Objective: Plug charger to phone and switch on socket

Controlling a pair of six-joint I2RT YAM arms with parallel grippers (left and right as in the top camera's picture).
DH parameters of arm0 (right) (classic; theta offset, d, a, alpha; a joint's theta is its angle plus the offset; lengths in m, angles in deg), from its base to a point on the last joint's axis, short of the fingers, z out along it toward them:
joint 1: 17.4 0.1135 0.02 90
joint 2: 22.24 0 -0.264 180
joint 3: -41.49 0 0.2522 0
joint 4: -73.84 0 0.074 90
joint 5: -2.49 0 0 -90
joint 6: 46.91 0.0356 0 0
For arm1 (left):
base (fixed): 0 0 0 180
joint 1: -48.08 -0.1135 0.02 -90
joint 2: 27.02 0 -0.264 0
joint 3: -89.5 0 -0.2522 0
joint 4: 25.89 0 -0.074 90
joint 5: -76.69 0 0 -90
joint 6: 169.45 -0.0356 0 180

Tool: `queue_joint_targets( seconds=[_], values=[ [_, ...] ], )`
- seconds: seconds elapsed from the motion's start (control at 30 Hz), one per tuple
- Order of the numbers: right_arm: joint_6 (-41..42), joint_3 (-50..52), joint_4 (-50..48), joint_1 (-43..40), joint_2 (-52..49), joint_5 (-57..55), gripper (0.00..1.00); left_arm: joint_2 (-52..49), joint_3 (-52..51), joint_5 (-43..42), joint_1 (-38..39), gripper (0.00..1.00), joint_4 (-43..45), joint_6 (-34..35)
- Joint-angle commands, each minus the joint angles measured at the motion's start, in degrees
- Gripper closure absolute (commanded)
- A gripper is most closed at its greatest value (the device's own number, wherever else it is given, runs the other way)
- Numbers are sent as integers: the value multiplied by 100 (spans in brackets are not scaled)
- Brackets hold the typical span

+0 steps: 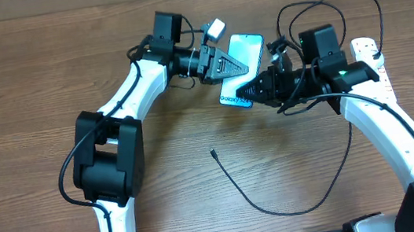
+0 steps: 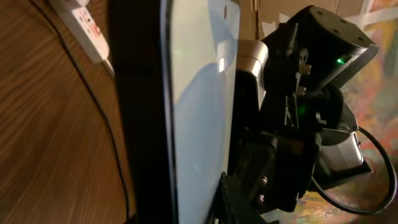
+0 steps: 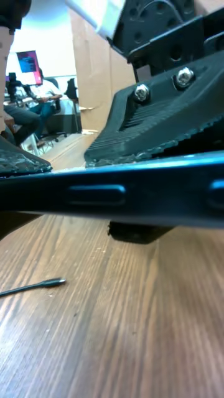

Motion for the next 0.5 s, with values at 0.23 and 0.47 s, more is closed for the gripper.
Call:
queue_joint_targets(
  seconds=[0.23,0.47],
  values=[
    [-289,28,234,120,-63,-518,96,221,144,-101,166,85,1919,2122],
    [-706,28,229,-98,-63,-514,58,219,144,-101,166,96,2055,2245]
  ],
)
